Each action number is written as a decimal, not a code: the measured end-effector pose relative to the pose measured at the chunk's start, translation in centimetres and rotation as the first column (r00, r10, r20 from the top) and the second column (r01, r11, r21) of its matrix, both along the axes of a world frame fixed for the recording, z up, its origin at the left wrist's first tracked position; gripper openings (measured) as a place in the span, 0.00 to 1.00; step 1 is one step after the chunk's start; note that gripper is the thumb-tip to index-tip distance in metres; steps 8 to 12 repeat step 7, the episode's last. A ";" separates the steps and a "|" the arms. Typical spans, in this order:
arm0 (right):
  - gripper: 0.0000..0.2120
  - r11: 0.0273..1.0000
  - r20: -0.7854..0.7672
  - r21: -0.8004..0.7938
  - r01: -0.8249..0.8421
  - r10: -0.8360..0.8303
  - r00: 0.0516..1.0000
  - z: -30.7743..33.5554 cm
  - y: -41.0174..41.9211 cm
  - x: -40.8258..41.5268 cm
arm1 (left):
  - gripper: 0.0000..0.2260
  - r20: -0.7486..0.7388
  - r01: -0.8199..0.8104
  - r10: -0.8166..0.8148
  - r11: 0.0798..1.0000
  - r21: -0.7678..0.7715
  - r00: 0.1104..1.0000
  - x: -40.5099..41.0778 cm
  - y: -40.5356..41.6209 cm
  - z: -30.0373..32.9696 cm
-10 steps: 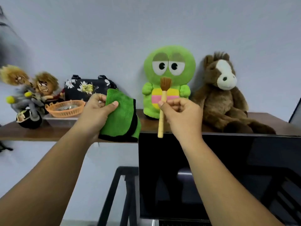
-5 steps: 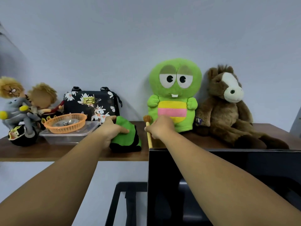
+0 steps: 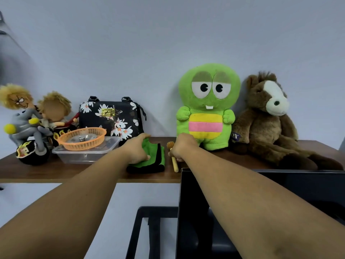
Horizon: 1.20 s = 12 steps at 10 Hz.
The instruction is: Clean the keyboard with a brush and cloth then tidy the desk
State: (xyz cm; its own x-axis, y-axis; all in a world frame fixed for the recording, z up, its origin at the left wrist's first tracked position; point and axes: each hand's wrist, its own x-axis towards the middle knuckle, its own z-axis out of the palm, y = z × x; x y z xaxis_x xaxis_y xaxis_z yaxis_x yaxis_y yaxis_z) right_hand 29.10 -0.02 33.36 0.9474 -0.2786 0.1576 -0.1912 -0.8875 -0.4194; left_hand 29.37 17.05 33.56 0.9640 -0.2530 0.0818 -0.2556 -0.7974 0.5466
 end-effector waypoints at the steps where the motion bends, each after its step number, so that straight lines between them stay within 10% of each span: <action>1: 0.20 0.995 -0.004 -0.094 -0.015 0.015 1.000 0.5 0.0 -0.7 | 0.35 0.150 -0.027 0.007 0.991 0.128 0.989 0.2 0.2 -0.3; 3: 0.21 0.985 -0.044 -0.148 -0.085 0.079 0.996 0.8 -0.1 -1.3 | 0.21 0.087 -0.004 -0.024 0.953 0.304 0.996 -0.2 -0.5 -1.4; 5: 0.13 0.993 0.059 0.111 -0.043 0.036 0.998 0.3 0.1 -0.9 | 0.25 0.021 0.067 -0.083 0.905 0.420 0.996 -1.2 -0.2 -2.0; 12: 0.20 0.992 0.088 0.117 -0.054 0.044 0.995 2.2 -1.0 -2.8 | 0.24 0.062 0.032 -0.065 0.899 0.437 0.996 -2.0 -0.9 -1.3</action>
